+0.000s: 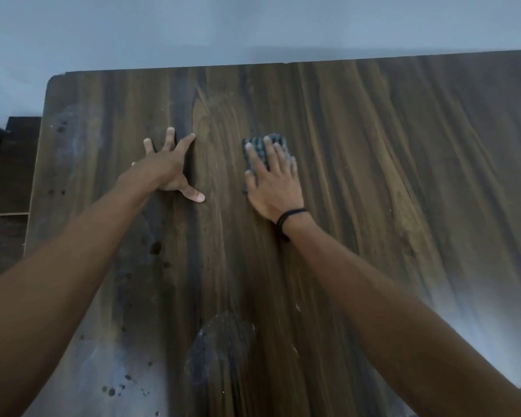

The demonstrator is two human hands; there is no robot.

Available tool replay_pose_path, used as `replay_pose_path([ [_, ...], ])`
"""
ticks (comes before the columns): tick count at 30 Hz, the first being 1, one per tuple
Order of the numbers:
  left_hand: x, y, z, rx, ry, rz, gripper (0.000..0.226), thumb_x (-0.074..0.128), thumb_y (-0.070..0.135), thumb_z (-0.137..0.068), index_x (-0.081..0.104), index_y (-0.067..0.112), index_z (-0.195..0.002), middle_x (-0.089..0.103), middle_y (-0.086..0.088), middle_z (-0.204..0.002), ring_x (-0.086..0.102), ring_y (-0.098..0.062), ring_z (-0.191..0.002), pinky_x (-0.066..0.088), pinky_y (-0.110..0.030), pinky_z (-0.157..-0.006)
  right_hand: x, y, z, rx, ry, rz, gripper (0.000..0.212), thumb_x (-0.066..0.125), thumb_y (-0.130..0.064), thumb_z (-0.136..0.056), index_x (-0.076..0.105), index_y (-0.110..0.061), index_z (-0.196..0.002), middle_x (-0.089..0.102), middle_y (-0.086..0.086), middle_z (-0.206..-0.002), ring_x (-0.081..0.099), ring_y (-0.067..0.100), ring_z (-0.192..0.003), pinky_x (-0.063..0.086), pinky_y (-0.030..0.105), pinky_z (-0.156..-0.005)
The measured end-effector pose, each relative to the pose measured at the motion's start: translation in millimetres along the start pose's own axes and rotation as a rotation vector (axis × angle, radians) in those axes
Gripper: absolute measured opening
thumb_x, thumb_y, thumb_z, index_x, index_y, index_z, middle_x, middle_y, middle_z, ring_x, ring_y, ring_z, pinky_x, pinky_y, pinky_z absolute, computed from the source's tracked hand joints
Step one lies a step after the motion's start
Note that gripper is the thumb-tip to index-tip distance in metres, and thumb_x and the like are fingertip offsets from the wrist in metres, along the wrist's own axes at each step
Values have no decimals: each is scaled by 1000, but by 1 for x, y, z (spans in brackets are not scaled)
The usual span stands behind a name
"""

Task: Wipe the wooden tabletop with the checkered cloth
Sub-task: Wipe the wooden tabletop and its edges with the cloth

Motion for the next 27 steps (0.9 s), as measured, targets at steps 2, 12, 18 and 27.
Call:
replay_pose_path([
  [2, 0, -1, 1, 2, -7, 0, 151, 93, 53, -45, -16, 48, -150, -33, 11, -157, -21, -45, -144, 17, -72, -110, 8, -9, 24, -177, -44, 35, 55, 29, -44, -106, 17, -37, -160, 7, 1, -170, 2, 21, -156, -6, 45, -122],
  [12, -2, 1, 2, -22, -36, 7, 151, 93, 50, -48, -19, 48, -149, -37, 12, -155, -24, -44, -144, 16, -72, -110, 4, 9, 7, -293, -54, 82, 56, 28, -45, -105, 17, -39, -159, 11, -1, -170, 7, 20, -156, -1, 47, -123],
  [18, -2, 1, -1, -19, -24, 20, 154, 95, 48, -44, -18, 51, -148, -36, 12, -156, -22, -45, -144, 16, -73, -109, -10, 25, -38, -97, 16, 30, 58, 35, -40, -102, 26, -35, -159, 15, 2, -169, 12, 23, -155, 7, 53, -124],
  [27, -3, 4, 4, -39, -11, 0, 153, 94, 50, -44, -17, 51, -148, -34, 14, -156, -19, -43, -146, 20, -76, -105, -7, 18, -49, -224, -24, 67, 55, 30, -42, -106, 20, -37, -160, 12, -2, -169, 6, 18, -156, 3, 51, -125],
])
Point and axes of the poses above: each hand's wrist, its own z-axis away from the middle knuckle, its own x-axis out of the palm, y = z × x, the point moved 2 cm from there along -z, towards the middle knuckle
